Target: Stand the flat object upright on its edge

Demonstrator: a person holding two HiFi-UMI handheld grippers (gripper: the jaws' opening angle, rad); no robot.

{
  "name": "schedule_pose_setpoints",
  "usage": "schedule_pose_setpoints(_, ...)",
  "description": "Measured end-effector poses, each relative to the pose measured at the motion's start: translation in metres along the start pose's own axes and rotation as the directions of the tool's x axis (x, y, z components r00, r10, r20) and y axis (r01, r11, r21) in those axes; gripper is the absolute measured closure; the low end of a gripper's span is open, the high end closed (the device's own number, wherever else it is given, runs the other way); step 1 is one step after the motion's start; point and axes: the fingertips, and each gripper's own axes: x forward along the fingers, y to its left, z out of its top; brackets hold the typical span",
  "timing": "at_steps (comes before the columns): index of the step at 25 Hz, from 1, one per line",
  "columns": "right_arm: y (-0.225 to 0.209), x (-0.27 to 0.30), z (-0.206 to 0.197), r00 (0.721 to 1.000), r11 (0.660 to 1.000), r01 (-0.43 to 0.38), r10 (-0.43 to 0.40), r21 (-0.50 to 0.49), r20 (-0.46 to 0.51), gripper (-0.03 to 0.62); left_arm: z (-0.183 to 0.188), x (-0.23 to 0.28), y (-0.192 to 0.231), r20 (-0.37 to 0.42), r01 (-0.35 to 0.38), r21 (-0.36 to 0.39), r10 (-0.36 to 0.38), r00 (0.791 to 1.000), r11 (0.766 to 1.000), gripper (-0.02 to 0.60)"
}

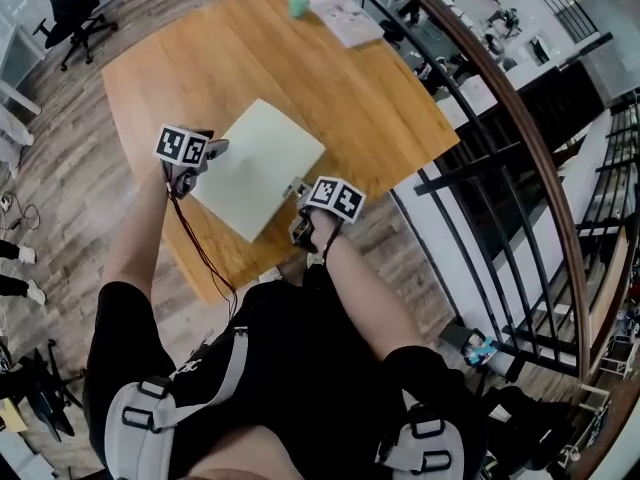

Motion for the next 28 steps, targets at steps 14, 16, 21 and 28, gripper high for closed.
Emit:
schedule_pose_setpoints(14,-0.008,0.039,-0.004,0.998,0.996,0.02,-0.015,0.093,-0.055,0.445,-0.013,0.071,0.028,-0.161,0.137,-0.167,-0.164,0.973,0.976,0.359)
schedule_pose_setpoints(16,-0.009,0.042,-0.005,0.998,0.997,0.037,-0.033,0.062,-0.056,0.439,-0.016,0.074,0.03,-0.155,0.176,-0.229,-0.214,0.964,0.957,0.36)
schedule_pose_setpoints(21,-0.008,0.045,-0.008,0.994,0.996,0.089,-0.089,-0.004,-0.063,0.426,-0.022,0.077,0.032,-0.226,0.178,-0.228,-0.23,0.947,0.957,0.36)
schedule_pose_setpoints(28,-0.015,0.046,-0.007,0.987,0.998,0.064,-0.062,0.007,-0.149,0.424,-0.019,0.08,0.024,-0.241,0.13,-0.187,-0.174,0.955,0.974,0.374)
